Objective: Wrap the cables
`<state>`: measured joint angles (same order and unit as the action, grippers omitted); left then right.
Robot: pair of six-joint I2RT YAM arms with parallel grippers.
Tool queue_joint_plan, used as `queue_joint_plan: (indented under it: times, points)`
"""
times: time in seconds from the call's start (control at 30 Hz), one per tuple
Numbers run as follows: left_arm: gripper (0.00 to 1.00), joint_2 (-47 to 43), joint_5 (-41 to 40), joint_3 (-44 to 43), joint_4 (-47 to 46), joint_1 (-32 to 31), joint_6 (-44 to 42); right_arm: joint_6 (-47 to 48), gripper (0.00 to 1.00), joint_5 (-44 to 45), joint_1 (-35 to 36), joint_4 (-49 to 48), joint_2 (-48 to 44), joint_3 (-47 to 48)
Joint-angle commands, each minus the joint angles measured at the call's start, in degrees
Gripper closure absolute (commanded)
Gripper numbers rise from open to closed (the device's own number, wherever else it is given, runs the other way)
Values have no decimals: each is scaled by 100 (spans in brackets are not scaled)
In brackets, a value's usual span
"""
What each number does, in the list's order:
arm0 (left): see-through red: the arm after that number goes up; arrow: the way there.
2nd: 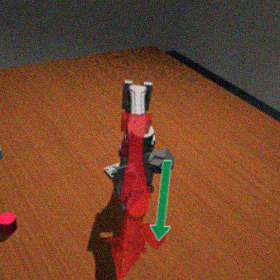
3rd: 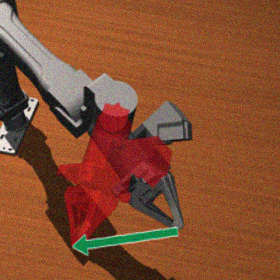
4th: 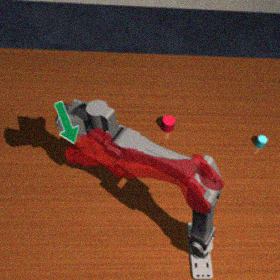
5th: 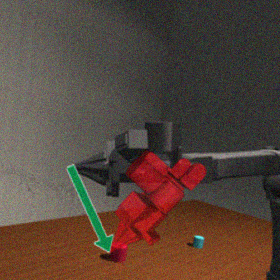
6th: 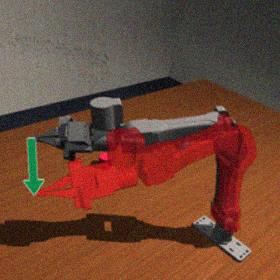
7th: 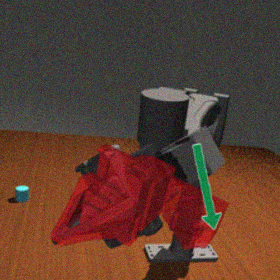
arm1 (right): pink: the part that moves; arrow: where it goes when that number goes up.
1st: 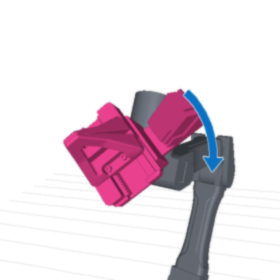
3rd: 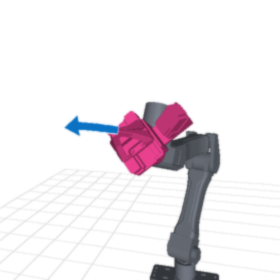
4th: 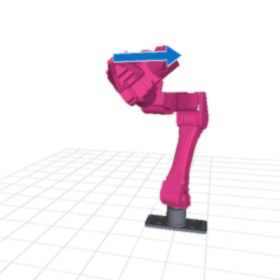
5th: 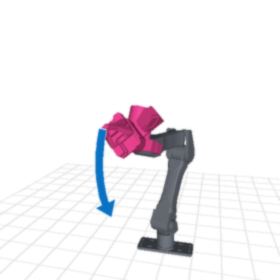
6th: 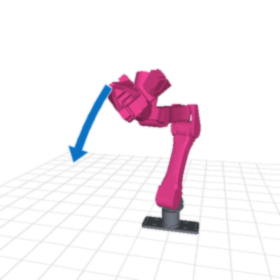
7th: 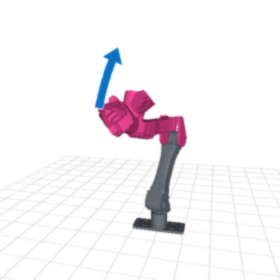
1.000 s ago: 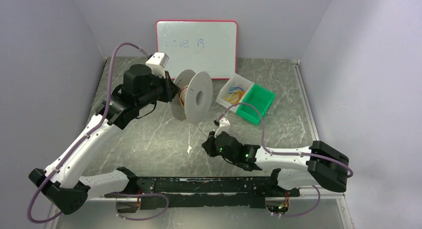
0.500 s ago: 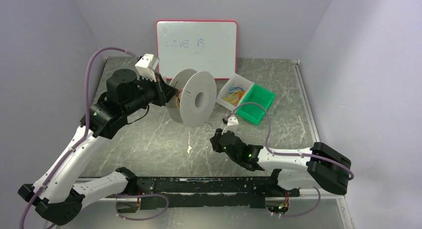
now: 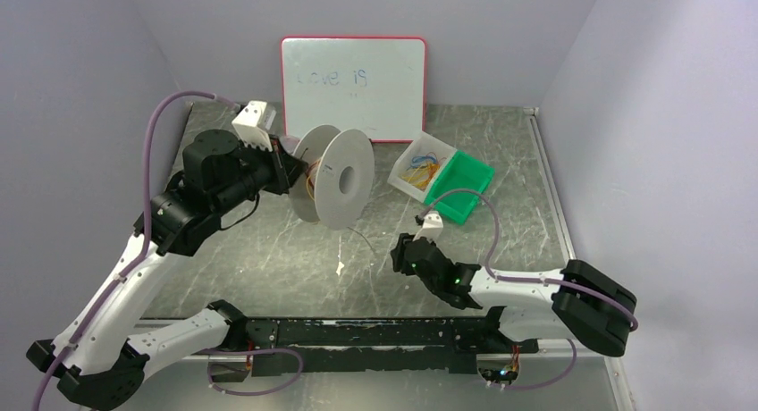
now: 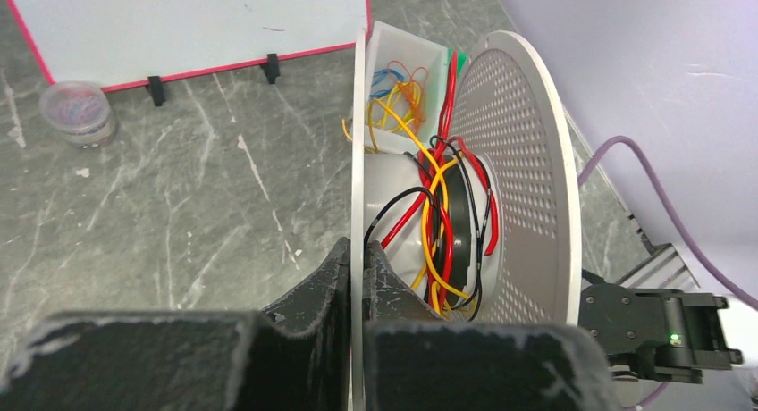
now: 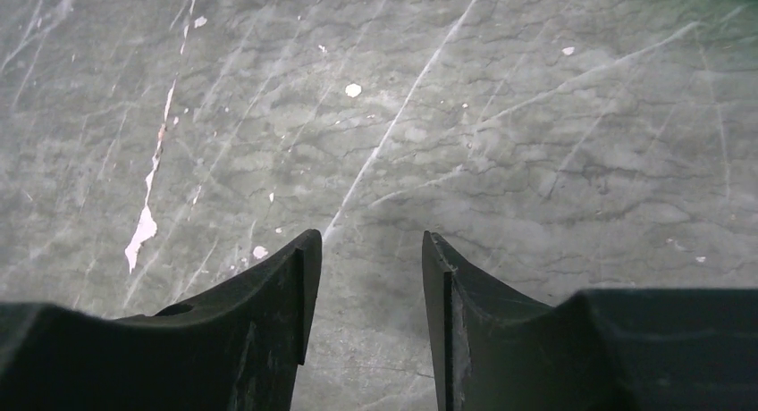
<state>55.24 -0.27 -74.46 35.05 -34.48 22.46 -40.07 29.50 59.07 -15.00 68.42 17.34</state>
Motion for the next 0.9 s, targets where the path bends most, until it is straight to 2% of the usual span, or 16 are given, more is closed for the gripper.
queue_joint_plan:
  times: [0.0,0.2,0.53,0.87]
  points:
    - [93,-197,-364,-361,-180,39,-82,48,49,81,-179,59,-289,-102]
    - [93,-316,-758,-375,-13,36,-300,377,47,-658,-407,177,-929,-151]
    - [93,-327,-868,-219,-129,39,-393,446,46,-2365,-512,44,-1758,-52]
    - [93,-219,-852,-28,-390,42,-374,-533,46,-3748,-527,-693,-1935,120]
